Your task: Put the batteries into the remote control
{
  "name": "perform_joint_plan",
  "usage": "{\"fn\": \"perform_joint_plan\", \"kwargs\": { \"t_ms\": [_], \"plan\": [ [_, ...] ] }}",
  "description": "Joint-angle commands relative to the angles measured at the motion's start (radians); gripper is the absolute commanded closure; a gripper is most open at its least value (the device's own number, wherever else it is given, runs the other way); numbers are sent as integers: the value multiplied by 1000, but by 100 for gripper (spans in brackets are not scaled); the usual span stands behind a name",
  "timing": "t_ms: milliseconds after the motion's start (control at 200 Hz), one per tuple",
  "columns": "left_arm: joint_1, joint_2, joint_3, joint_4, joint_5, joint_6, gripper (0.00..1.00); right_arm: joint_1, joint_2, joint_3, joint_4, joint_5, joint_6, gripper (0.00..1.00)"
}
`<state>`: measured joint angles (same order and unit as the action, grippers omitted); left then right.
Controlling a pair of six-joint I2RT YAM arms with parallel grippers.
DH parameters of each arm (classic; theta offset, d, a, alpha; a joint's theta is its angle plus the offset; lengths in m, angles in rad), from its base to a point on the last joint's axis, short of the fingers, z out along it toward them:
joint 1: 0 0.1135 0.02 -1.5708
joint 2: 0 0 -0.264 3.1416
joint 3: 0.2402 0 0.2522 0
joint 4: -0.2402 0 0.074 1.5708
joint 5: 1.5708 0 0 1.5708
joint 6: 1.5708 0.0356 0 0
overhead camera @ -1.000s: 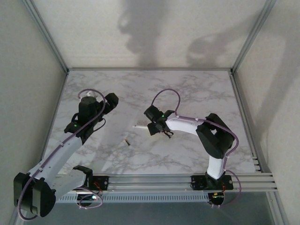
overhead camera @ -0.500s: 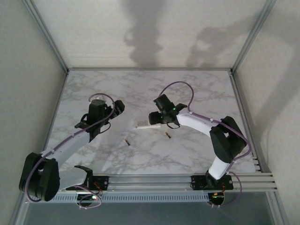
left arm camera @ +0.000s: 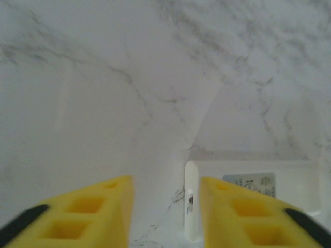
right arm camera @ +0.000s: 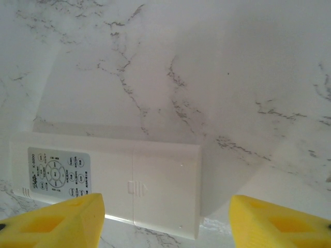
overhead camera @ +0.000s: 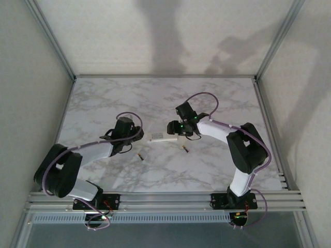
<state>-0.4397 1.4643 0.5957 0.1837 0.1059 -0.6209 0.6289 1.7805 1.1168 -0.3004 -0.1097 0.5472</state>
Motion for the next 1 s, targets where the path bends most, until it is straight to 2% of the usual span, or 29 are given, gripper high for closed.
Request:
{"fn": "perform_joint_plan", "kwargs": {
  "t_ms": [0,205,315,806,996],
  "plan": [
    [-29,54,44,29,0,7,72,-14,8,-27,15,-27,0,36],
    [-43,106,55,42,8,6,75,-20,23,-44,36,-57,-15,36],
    [-47,120,52,66,41,-3,67,-19,32,-46,47,-70,-16,36],
    [-75,181,76,81,78,-10,67,-20,94,-28,61,-122,-24,40],
    [-87,194,85,77,76,-8,67,-19,106,-28,67,-145,-24,38]
  ]
}}
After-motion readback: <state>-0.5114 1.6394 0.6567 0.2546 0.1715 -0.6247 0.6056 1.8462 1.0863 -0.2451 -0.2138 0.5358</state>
